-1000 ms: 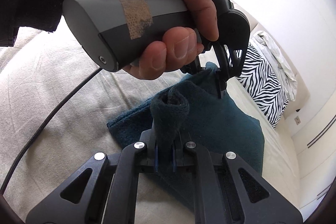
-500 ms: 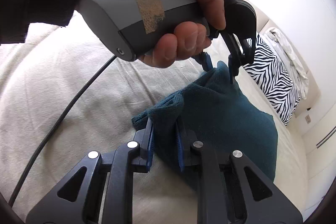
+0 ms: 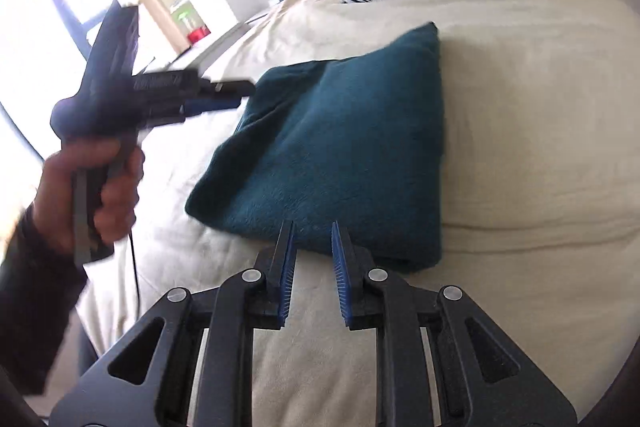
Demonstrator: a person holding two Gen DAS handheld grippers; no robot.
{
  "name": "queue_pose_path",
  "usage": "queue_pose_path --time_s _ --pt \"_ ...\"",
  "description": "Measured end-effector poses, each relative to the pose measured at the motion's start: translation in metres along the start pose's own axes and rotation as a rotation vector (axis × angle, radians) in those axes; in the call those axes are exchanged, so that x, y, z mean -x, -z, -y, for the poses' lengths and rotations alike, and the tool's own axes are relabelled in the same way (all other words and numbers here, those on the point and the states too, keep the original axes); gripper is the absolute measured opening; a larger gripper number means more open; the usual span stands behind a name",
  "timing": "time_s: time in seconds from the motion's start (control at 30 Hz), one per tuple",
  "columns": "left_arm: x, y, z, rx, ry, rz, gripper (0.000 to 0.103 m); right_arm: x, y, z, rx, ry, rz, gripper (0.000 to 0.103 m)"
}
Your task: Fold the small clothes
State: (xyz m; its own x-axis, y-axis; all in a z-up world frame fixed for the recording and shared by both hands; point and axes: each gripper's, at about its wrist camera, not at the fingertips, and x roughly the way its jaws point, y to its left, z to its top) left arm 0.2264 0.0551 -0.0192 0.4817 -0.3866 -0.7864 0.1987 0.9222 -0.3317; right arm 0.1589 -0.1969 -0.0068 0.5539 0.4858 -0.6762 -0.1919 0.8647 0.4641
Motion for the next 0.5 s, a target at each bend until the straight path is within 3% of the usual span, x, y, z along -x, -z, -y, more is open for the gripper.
queue_pose_path --time_s 0.07,0.23,0.33,0.4,0.5 --pt "-0.017 0.008 -0.005 0.000 -0.050 -0.028 0.037 0.005 -0.015 0.030 -0.124 -0.106 0.007 0.018" --pt "-0.029 0.018 -0.028 0.019 -0.031 -0.016 0.022 -0.014 -0.045 0.052 -0.219 -0.274 -0.017 0.018" --pt "-0.030 0.021 -0.032 0.026 -0.013 -0.017 0.021 -0.044 -0.040 0.070 -0.292 -0.295 -0.093 0.018" --pt "-0.031 0.023 -0.033 0.021 -0.009 -0.017 0.021 -0.067 -0.026 0.083 -0.319 -0.250 -0.175 0.017" --pt "-0.031 0.026 -0.035 0.012 -0.001 -0.007 0.020 -0.058 -0.018 0.093 -0.340 -0.291 -0.149 0.017"
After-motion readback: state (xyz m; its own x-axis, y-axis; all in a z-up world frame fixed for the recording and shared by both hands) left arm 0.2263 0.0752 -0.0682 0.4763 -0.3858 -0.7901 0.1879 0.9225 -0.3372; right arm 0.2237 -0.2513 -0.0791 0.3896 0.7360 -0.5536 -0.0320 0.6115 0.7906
